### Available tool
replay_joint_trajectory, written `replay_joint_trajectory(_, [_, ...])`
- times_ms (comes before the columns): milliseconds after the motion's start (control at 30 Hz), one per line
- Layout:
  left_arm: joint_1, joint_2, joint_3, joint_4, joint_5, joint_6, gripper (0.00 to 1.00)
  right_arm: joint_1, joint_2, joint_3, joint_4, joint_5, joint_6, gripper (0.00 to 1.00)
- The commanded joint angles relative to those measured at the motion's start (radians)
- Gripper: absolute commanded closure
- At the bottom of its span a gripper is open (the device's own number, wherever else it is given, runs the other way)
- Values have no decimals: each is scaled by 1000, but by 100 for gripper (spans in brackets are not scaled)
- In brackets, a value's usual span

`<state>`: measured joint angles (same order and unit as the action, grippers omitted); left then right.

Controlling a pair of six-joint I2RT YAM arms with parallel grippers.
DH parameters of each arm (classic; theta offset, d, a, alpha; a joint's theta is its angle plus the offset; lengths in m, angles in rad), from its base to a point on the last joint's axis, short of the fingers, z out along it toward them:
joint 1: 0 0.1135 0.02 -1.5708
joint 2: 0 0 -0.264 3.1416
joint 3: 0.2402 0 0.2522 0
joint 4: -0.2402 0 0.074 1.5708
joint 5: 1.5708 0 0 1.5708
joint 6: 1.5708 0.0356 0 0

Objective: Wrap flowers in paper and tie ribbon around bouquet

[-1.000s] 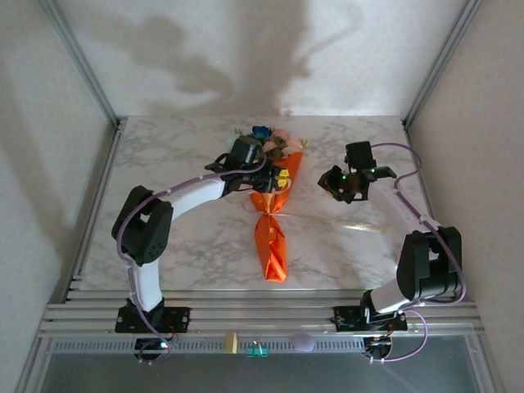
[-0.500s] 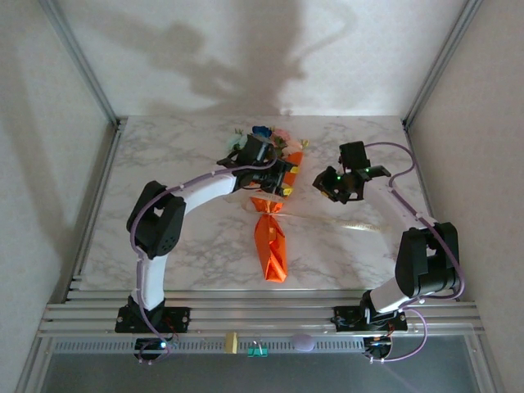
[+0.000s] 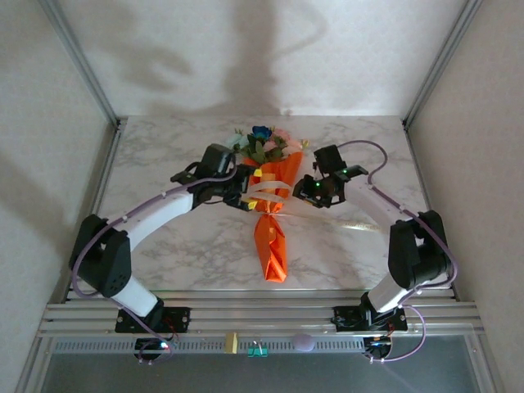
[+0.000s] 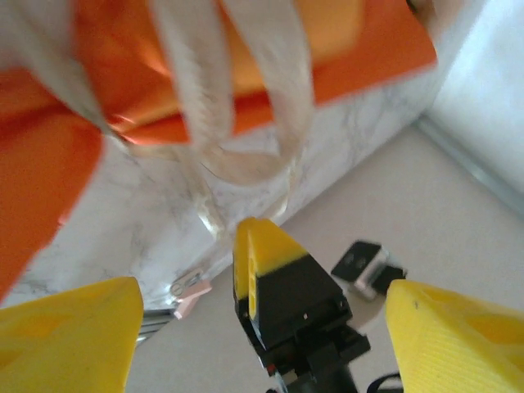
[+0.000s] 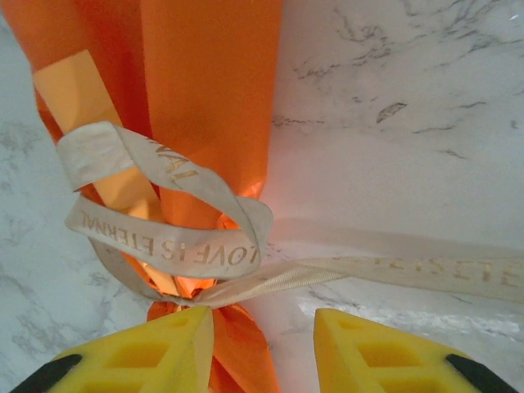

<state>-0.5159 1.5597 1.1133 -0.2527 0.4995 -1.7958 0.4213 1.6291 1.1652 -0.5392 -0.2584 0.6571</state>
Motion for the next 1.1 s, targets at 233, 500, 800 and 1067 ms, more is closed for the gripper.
replay_joint_trajectory(233, [20,114,-109,268,-47,-267,24,25,147,132,-25,56,-36,79])
replay_joint_trajectory(500, [61,192,-47,240,-71,-232,24,24,164,170,-98,132,-60,100])
replay_joint_trajectory(800, [68,230,17,136,-53,-163,39,0,109,116,-112,168,-41,100])
replay_joint_trajectory(1067, [66,226,69,76,-70,-137,41,-35,169,178,-142,148,-26,100])
